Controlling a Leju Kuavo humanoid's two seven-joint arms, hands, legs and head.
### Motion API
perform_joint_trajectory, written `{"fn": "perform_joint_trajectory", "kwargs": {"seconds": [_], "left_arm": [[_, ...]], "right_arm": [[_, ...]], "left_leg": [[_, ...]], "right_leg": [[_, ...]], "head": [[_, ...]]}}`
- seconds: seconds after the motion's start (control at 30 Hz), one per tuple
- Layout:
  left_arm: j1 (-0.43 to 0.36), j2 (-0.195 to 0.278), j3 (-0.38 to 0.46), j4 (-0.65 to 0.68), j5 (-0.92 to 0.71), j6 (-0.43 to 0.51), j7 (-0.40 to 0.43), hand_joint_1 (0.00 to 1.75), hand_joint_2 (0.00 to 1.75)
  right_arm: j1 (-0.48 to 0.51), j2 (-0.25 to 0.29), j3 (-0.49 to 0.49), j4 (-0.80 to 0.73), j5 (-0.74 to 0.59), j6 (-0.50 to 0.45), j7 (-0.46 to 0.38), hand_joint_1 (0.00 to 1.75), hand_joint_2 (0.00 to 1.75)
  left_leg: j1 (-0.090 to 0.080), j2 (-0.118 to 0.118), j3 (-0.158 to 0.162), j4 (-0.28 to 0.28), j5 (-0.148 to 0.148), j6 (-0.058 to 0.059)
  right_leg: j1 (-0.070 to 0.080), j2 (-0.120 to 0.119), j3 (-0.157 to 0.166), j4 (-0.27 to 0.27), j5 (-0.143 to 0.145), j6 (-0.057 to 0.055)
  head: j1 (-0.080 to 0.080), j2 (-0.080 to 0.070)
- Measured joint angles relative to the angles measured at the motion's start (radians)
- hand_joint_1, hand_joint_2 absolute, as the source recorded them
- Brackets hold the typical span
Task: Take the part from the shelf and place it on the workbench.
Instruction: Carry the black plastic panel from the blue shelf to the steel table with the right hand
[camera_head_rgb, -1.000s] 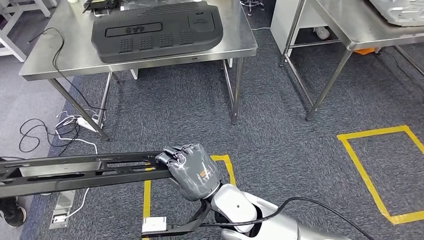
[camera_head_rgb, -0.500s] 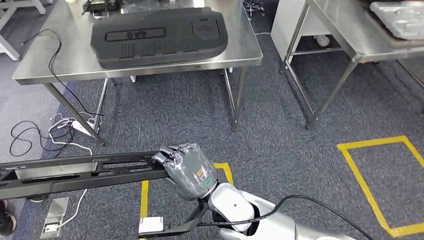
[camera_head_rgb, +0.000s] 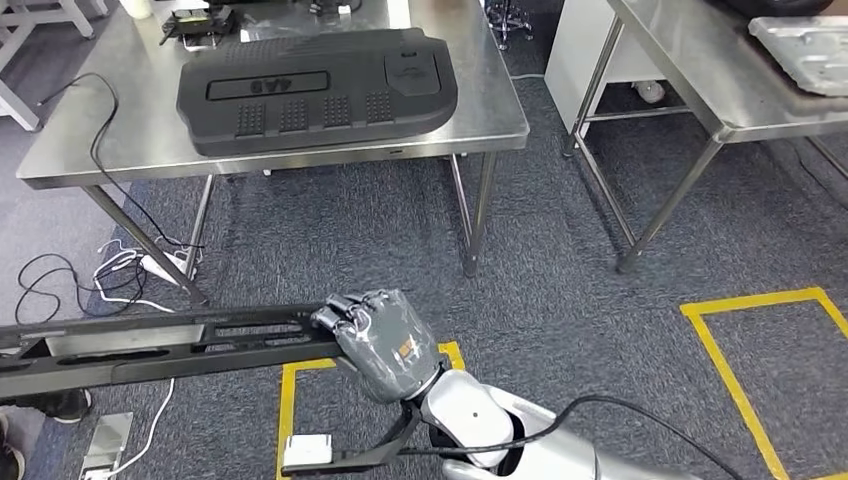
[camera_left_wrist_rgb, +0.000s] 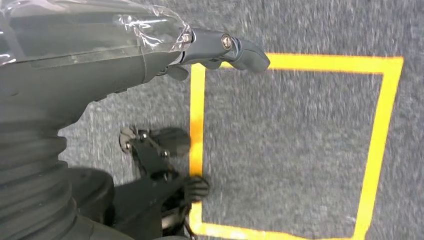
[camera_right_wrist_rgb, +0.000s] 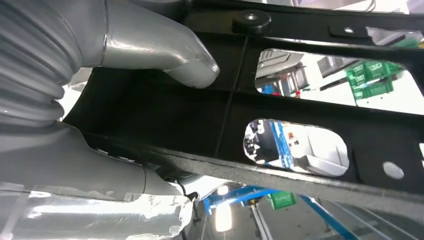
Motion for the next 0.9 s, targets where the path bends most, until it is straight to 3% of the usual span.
{"fn": "perform_joint_trajectory", "kwargs": {"seconds": [0.03,0.1,0.17,0.2,0.27,0.33,0.5,0.57,0.63,0.67,0.7,0.73,0.8,0.83,0.9], "left_arm": [[-0.002,0.0,0.0,0.0,0.0,0.0,0.001,0.0,1.75],[-0.003,0.0,0.0,-0.001,0.0,0.0,0.003,0.0,1.75],[0.0,0.0,0.0,-0.001,0.002,0.0,0.008,0.0,1.75],[0.001,0.0,0.0,-0.001,0.002,0.0,0.009,0.0,1.75],[0.002,0.001,0.0,-0.001,0.003,0.0,0.01,0.0,1.75],[0.001,0.001,-0.001,-0.001,0.003,0.0,0.01,0.0,1.75],[0.002,0.0,-0.003,-0.001,0.002,0.0,0.012,0.0,1.75],[-0.002,0.0,-0.003,-0.001,0.001,0.001,0.012,0.0,1.75],[-0.003,0.001,-0.004,-0.001,-0.001,0.001,0.012,0.0,1.75],[-0.003,0.001,-0.005,-0.001,-0.002,0.0,0.012,0.0,1.75],[-0.003,0.001,-0.006,-0.001,-0.004,0.0,0.012,0.0,1.75],[-0.003,0.001,-0.007,-0.001,-0.004,0.0,0.012,0.0,1.75],[-0.004,0.0,-0.008,-0.001,-0.004,-0.002,0.013,0.0,1.75],[-0.005,0.0,-0.008,-0.001,-0.004,-0.002,0.013,0.0,1.75],[-0.006,0.0,-0.008,-0.001,-0.004,-0.005,0.013,0.0,1.75]], "right_arm": [[-0.001,0.0,0.0,0.0,-0.001,0.001,0.0,1.75,1.75],[-0.001,0.001,0.0,0.0,-0.004,0.002,0.002,1.75,1.75],[0.001,0.002,0.0,0.0,-0.005,0.004,0.003,1.75,1.75],[0.002,0.002,0.0,0.0,-0.004,0.005,0.003,1.75,1.75],[0.003,0.002,0.0,0.0,0.005,0.007,0.004,1.75,1.75],[0.001,0.002,0.0,0.0,0.022,0.005,0.008,1.75,1.75],[-0.003,0.003,0.0,0.001,0.037,0.003,0.011,1.75,1.75],[-0.005,0.003,0.0,0.001,0.038,0.003,0.011,1.75,1.75],[-0.005,0.002,0.001,0.002,0.039,0.003,0.01,1.75,1.75],[-0.005,0.002,0.001,0.002,0.039,0.003,0.008,1.75,1.75],[-0.004,0.002,0.001,0.002,0.035,0.002,0.004,1.75,1.75],[-0.004,0.002,0.001,0.002,0.027,0.002,-0.001,1.75,1.75],[-0.005,0.001,0.001,0.002,-0.007,0.002,-0.02,1.75,1.75],[-0.006,0.002,0.001,0.003,-0.03,0.005,-0.032,1.75,1.75],[-0.009,0.002,0.002,0.004,-0.072,0.017,-0.052,1.75,1.75]], "left_leg": [[0.003,0.001,-0.019,0.041,-0.019,-0.005],[0.009,0.001,-0.091,0.163,-0.07,-0.016],[0.015,0.002,-0.155,0.243,-0.087,-0.024],[0.018,0.002,-0.164,0.231,-0.062,-0.026],[0.023,0.002,-0.135,0.113,0.031,-0.029],[0.021,0.004,-0.113,0.009,0.079,-0.028],[0.017,0.004,-0.104,-0.017,0.084,0.006],[0.018,0.005,-0.095,-0.022,0.084,0.018],[0.013,0.004,-0.091,-0.022,0.079,0.027],[0.01,0.004,-0.088,-0.022,0.076,0.03],[0.008,0.003,-0.084,-0.022,0.073,0.032],[0.006,0.001,-0.078,-0.022,0.069,0.033],[0.002,-0.002,-0.067,-0.021,0.06,0.03],[0.0,-0.003,-0.065,-0.02,0.056,0.027],[0.0,-0.003,-0.064,-0.021,0.052,0.018]], "right_leg": [[-0.003,-0.001,0.008,-0.004,-0.001,-0.004],[-0.004,-0.001,0.016,-0.006,-0.009,-0.008],[-0.004,0.001,0.025,-0.005,-0.018,-0.008],[-0.005,0.002,0.032,-0.005,-0.024,-0.007],[-0.008,0.003,0.048,-0.003,-0.037,0.001],[-0.009,0.003,0.056,-0.001,-0.047,0.011],[-0.007,0.003,0.055,0.016,-0.075,0.04],[-0.007,0.003,0.014,0.106,-0.122,0.046],[-0.007,0.003,-0.062,0.24,-0.169,0.048],[-0.006,0.003,-0.091,0.28,-0.17,0.047],[-0.006,0.003,-0.103,0.284,-0.152,0.045],[-0.004,0.003,-0.096,0.248,-0.116,0.04],[0.002,0.004,-0.047,0.116,-0.036,0.025],[0.005,0.003,-0.026,0.061,-0.014,0.02],[0.01,0.004,-0.01,0.017,-0.008,0.013]], "head": [[-0.003,0.0],[-0.01,0.0],[-0.01,0.0],[-0.01,0.0],[-0.01,0.0],[-0.015,0.0],[-0.013,0.0],[-0.006,0.0],[0.001,0.0],[0.003,0.0],[0.005,0.0],[0.007,0.0],[0.01,0.0],[0.01,0.0],[0.009,0.0]]}}
